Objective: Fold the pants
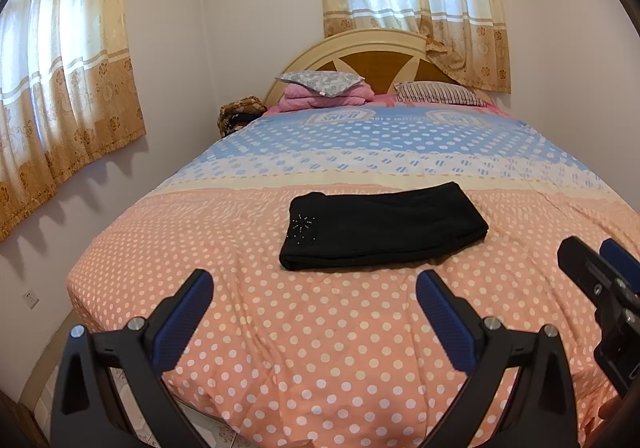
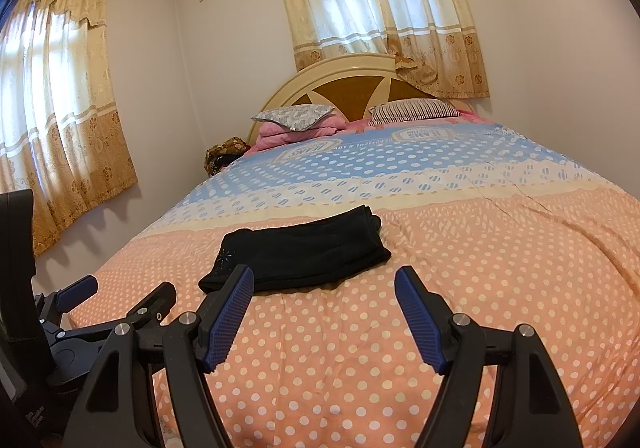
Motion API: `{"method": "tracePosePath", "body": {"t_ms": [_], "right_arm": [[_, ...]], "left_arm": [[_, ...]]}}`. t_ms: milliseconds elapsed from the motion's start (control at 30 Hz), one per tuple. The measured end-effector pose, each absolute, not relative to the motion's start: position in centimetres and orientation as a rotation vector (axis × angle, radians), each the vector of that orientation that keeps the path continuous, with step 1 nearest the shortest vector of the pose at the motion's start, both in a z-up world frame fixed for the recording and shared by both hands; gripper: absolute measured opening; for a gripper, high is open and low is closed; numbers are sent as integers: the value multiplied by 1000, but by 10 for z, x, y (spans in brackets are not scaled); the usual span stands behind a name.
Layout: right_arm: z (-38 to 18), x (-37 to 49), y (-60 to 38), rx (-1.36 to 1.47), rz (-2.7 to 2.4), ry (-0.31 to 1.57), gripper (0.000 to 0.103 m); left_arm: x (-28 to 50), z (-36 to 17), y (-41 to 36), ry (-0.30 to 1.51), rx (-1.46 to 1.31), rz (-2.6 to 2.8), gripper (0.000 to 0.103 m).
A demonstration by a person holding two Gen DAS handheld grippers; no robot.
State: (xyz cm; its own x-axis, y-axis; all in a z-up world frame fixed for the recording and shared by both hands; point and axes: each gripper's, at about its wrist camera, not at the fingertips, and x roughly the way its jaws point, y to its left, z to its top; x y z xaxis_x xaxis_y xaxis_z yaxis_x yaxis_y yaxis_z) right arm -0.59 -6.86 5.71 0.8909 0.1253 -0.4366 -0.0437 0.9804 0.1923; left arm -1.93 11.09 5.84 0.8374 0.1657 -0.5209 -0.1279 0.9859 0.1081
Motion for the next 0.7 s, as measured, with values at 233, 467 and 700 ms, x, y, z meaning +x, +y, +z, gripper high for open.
{"method": "tracePosePath", "body": {"t_ms": [233, 467, 700], "right_arm": [[55, -6, -71, 182, 89, 468, 74], [54, -6, -73, 182, 88, 471, 75], [54, -7, -73, 182, 89, 474, 74]], "left_arm": [[-17, 58, 109, 570, 57, 148, 103], [-15, 56, 114, 602, -16, 93, 103], [-14, 56, 112, 602, 6, 116, 103]]}}
